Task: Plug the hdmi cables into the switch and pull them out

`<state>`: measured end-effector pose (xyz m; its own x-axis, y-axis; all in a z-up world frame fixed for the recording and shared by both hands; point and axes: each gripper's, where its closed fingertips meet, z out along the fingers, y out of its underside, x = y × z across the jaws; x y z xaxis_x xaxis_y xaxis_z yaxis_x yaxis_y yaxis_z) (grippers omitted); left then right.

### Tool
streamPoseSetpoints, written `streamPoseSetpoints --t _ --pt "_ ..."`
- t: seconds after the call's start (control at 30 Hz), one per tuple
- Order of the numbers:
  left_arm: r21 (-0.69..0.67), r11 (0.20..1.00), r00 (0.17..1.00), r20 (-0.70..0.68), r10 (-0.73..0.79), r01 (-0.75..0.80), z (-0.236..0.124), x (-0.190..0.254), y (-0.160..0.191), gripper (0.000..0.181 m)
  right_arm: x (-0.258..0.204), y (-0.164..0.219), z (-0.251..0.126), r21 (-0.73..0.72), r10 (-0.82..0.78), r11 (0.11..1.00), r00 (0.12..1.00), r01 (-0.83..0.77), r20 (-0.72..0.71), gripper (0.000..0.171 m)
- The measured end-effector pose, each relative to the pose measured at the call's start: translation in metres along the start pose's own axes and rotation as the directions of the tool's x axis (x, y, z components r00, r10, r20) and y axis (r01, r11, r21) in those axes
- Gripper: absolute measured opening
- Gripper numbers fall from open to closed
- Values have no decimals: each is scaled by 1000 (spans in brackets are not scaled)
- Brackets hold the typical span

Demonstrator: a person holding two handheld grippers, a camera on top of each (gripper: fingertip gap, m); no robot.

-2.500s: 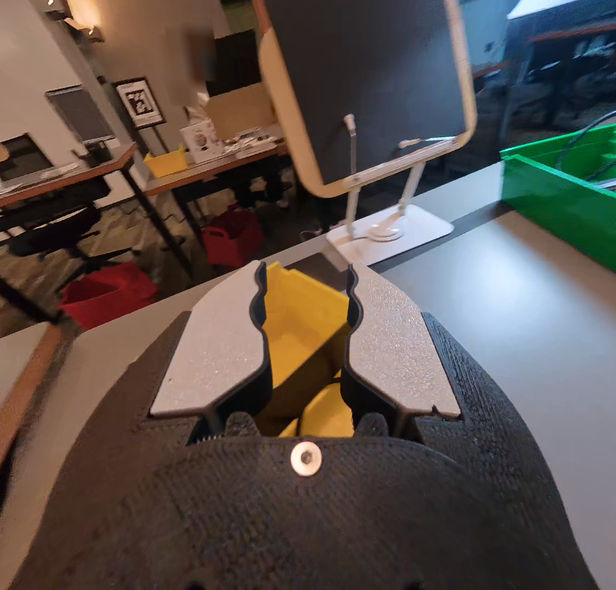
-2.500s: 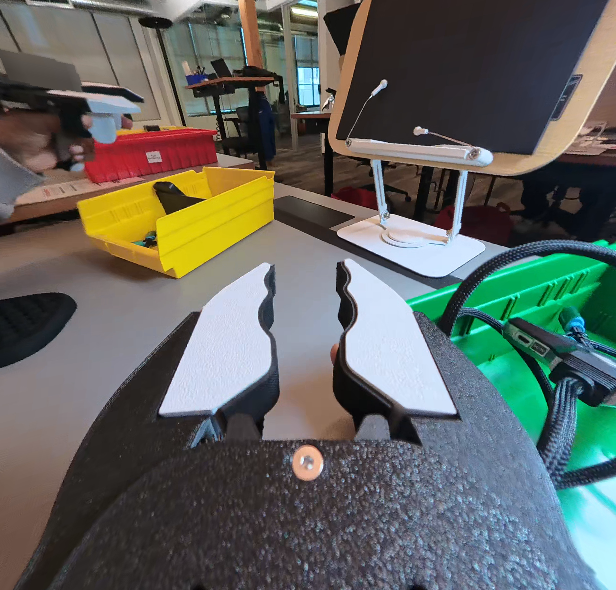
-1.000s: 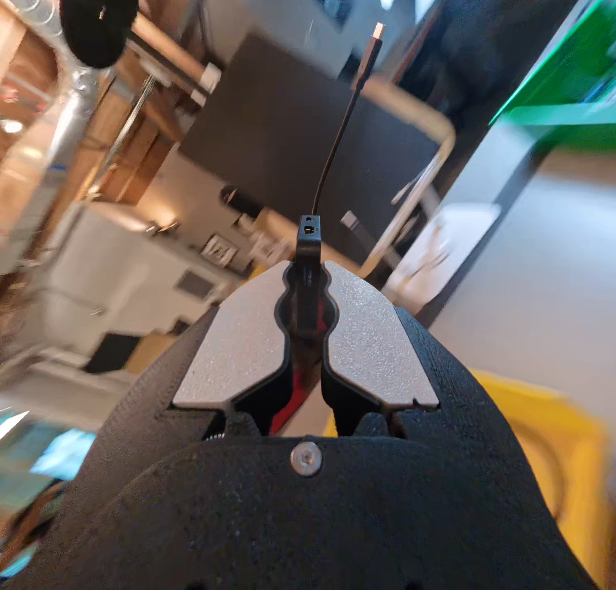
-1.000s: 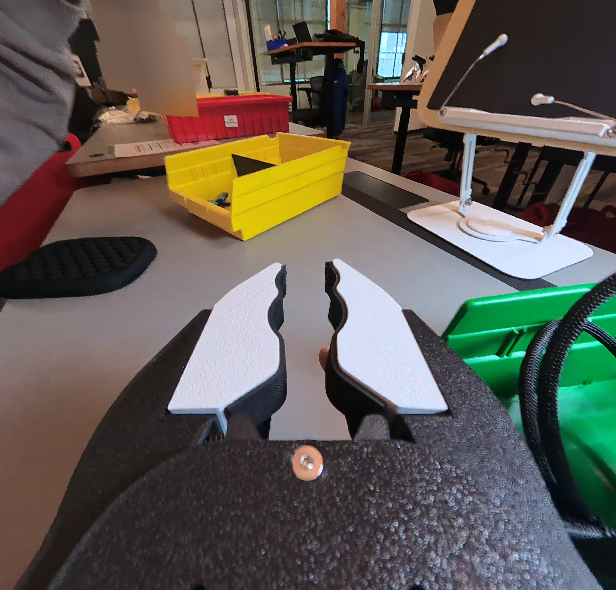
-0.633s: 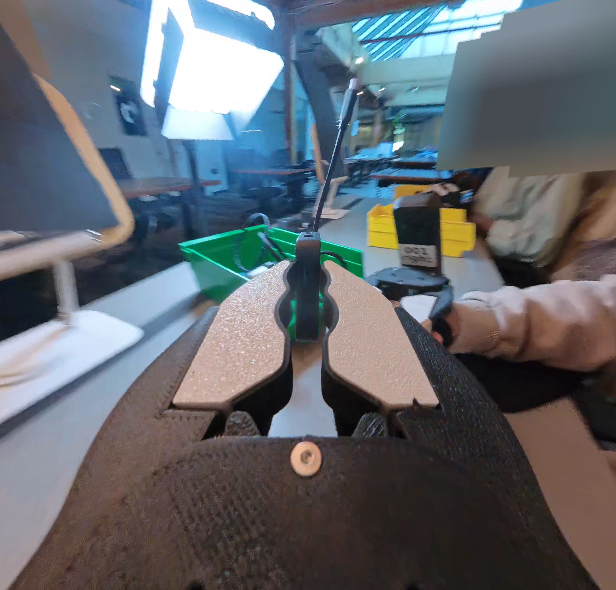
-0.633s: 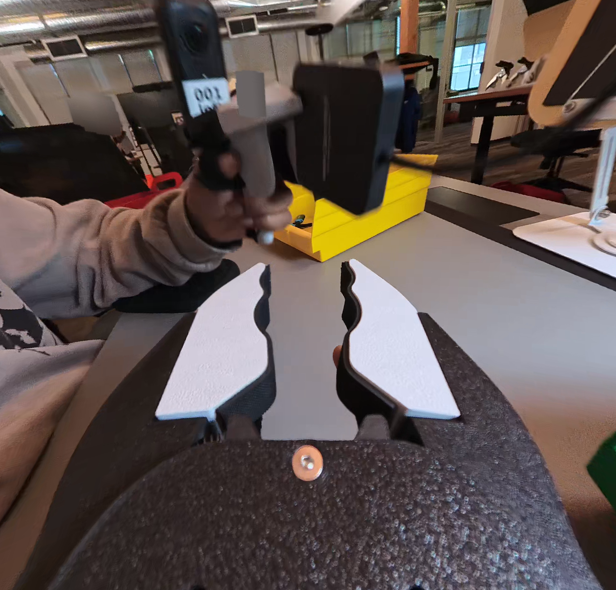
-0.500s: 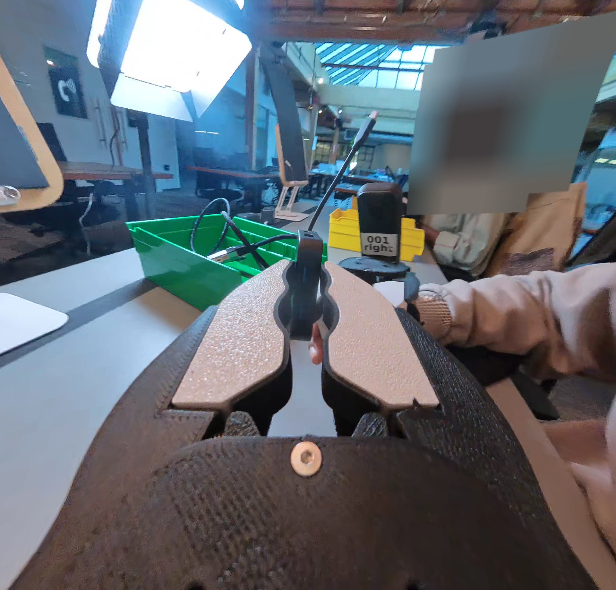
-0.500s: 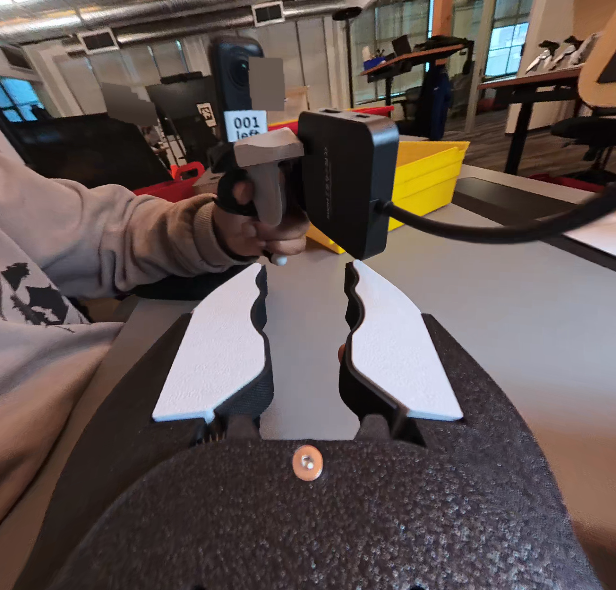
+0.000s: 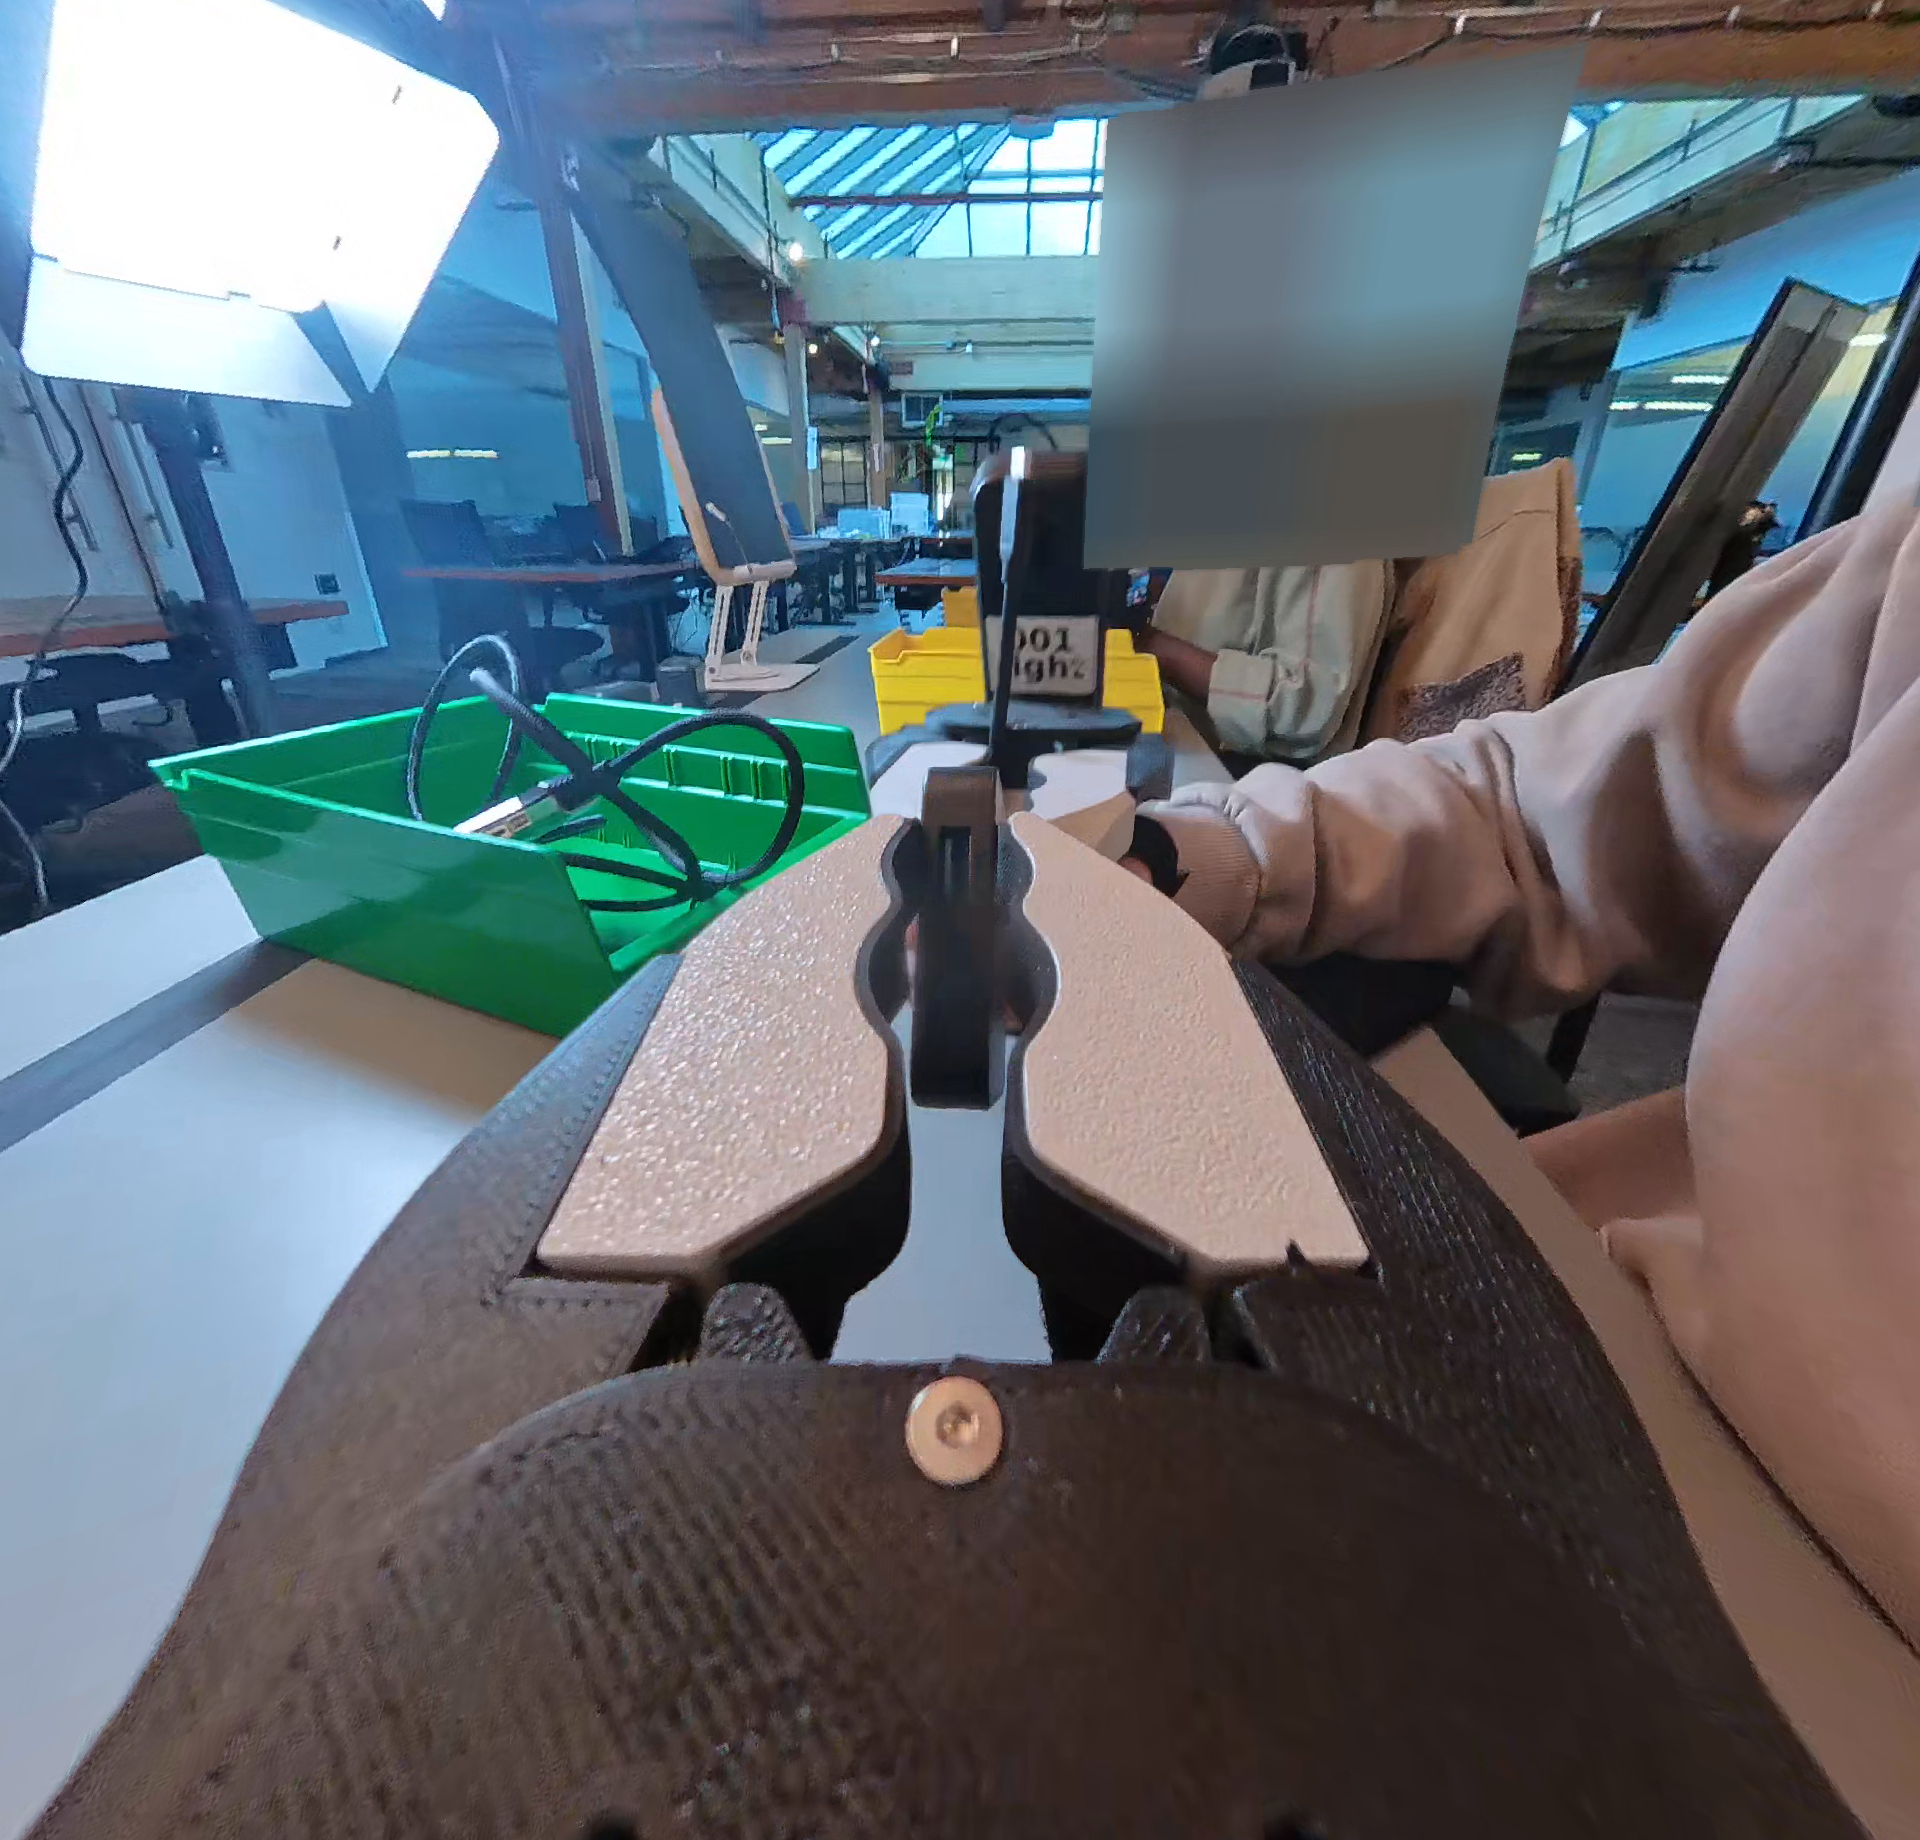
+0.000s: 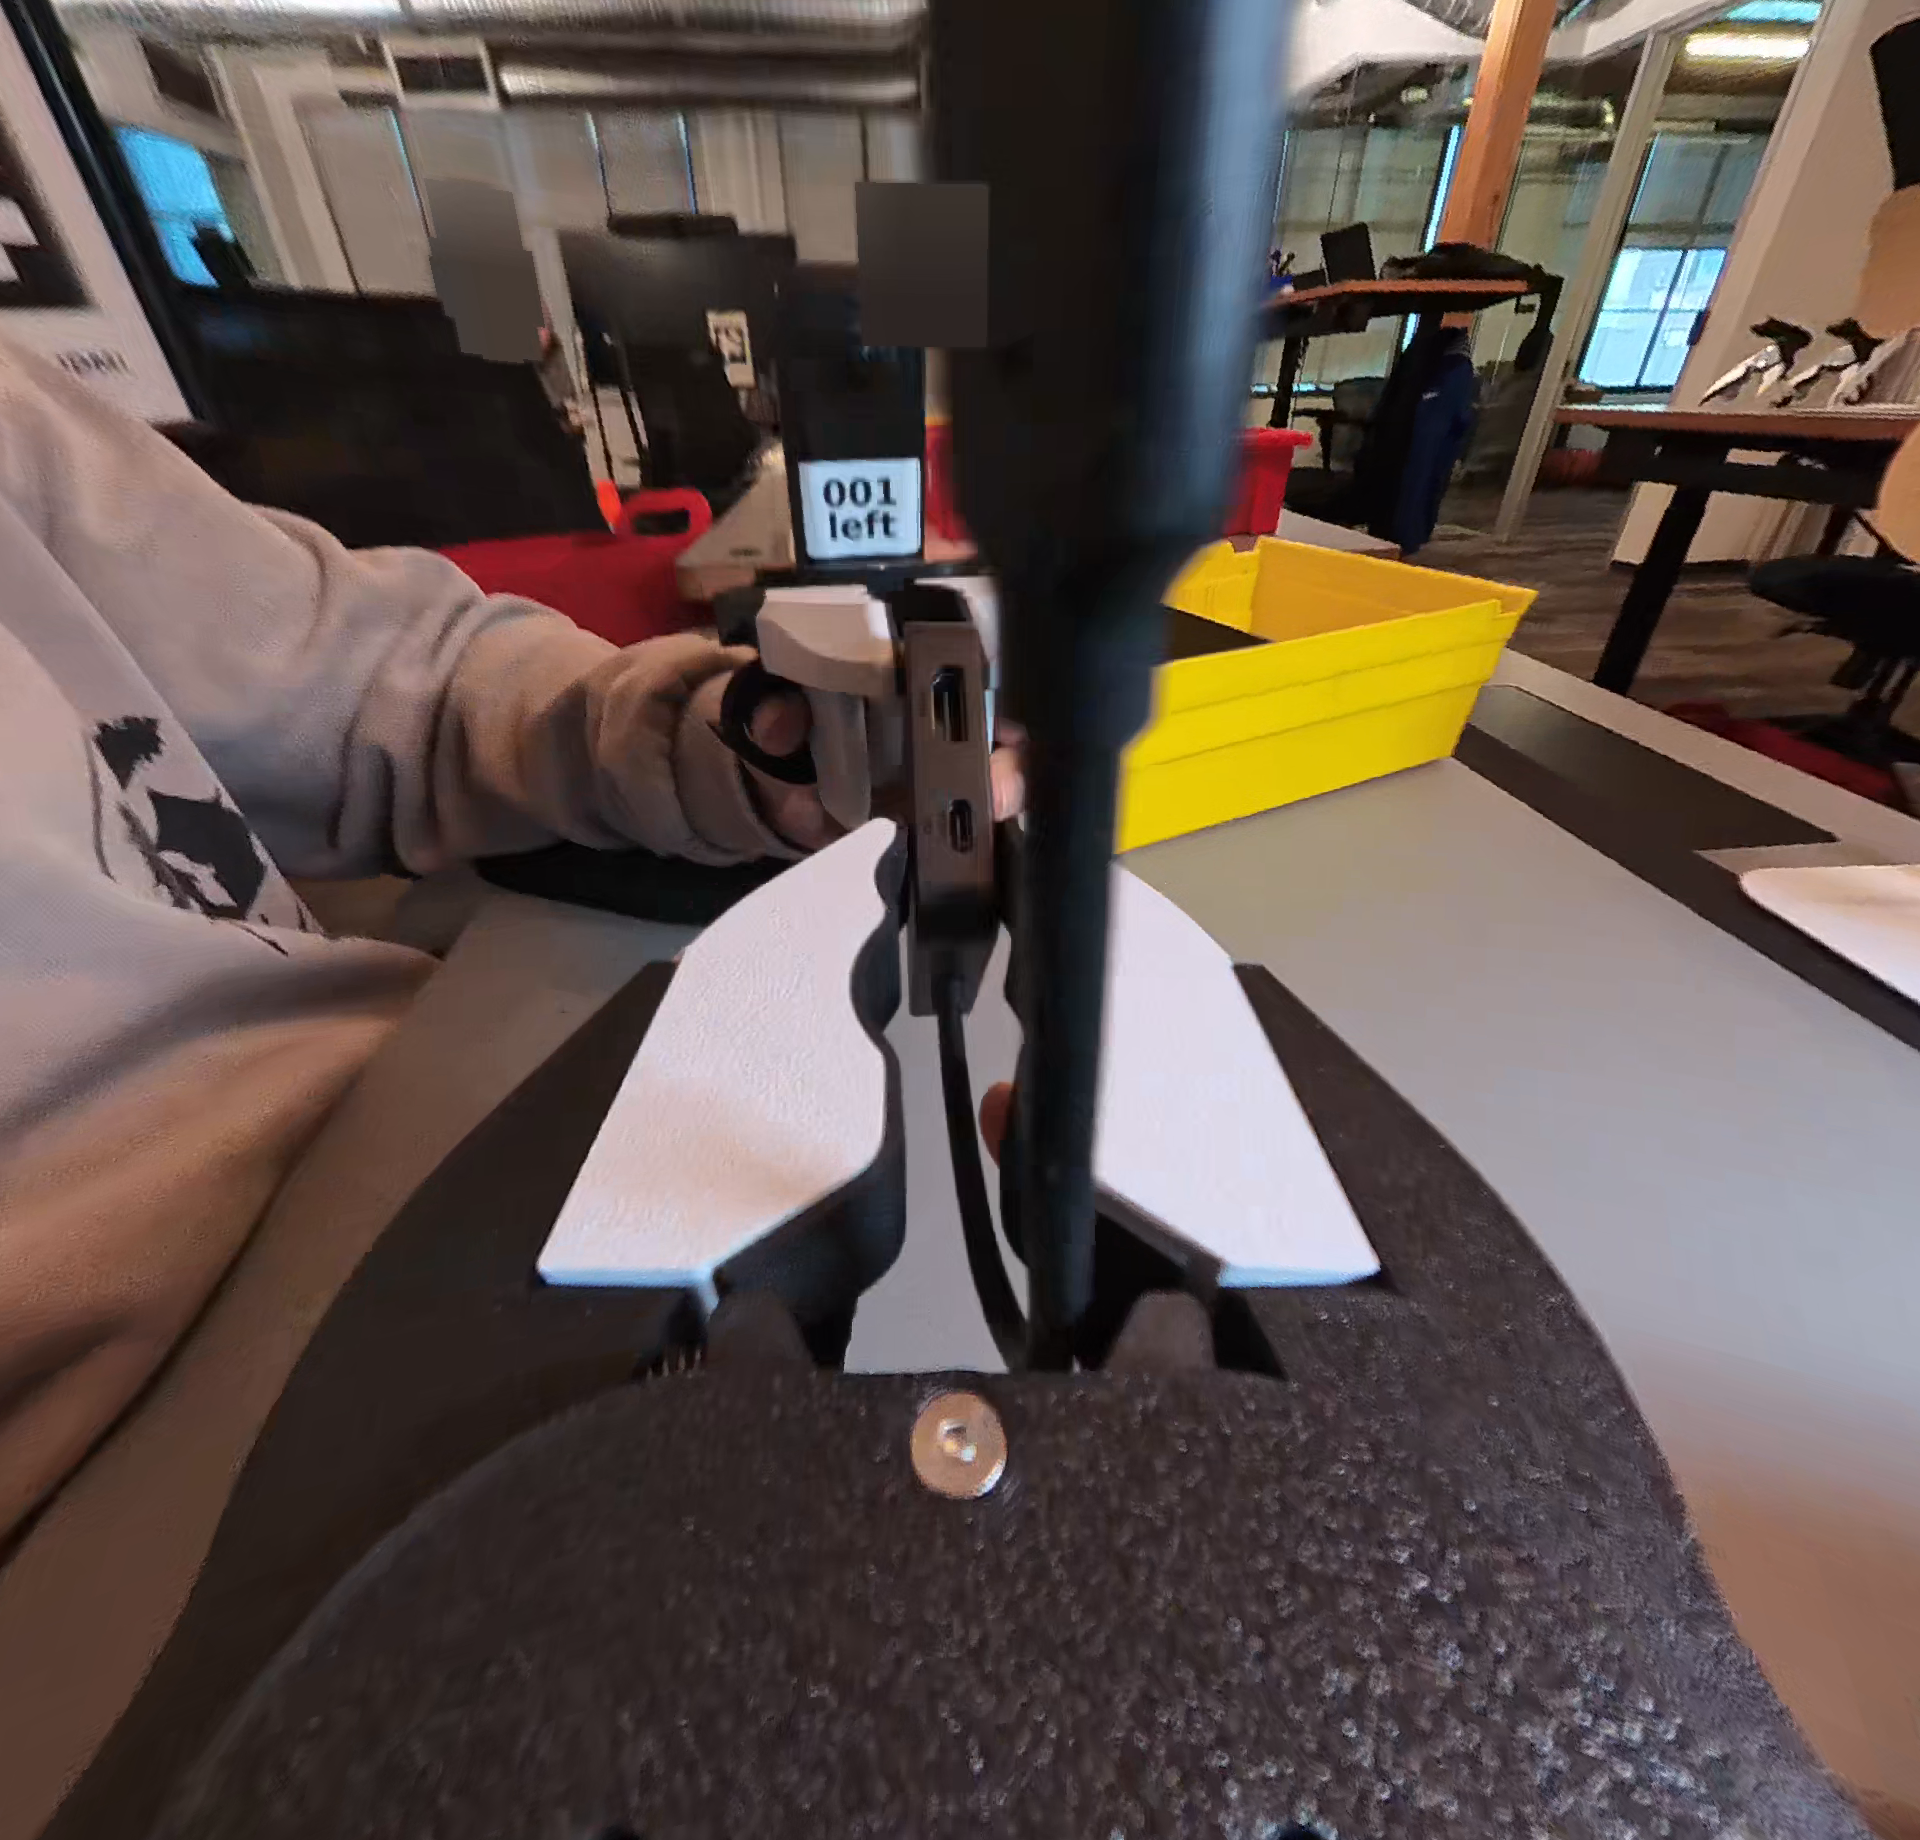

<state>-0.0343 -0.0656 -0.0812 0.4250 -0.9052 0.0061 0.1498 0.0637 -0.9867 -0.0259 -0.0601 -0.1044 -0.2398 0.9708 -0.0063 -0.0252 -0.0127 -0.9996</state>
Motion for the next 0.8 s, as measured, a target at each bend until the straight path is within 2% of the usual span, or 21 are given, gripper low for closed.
streamPoseSetpoints --t 0.07,0.13,0.2,0.43,0.5,0.6,0.63,0.7,0.8 --pt "-39 999 1000 22 20 -19 -1 -6 6 15 4 4 -2 -51 -48 998 998 47 -27 14" --pt "-116 988 993 56 105 -97 -1 -11 17 15 10 10 -6 -94 -100 991 993 95 -55 14" --pt "-198 961 973 92 213 -192 -2 -17 27 15 15 16 -9 -119 -121 986 990 113 -68 14" --pt "-351 880 915 129 383 -319 -11 -34 45 10 21 22 -13 -174 -243 959 965 223 -102 14" --pt "-352 875 919 90 385 -332 -10 -29 49 22 18 24 -11 -197 -302 940 948 280 -97 14" --pt "-359 882 941 30 338 -306 -5 -17 55 36 7 26 -6 -201 -311 934 949 295 -52 14" --pt "-371 872 936 19 352 -320 -4 -15 57 35 5 27 -4 -202 -308 934 950 294 -42 14" --pt "-404 836 916 -12 400 -371 -3 -11 63 20 2 28 -3 -205 -315 931 949 303 -29 14" --pt "-392 828 903 -16 428 -400 -3 -8 55 18 1 20 -3 -162 -336 932 941 326 -44 15"
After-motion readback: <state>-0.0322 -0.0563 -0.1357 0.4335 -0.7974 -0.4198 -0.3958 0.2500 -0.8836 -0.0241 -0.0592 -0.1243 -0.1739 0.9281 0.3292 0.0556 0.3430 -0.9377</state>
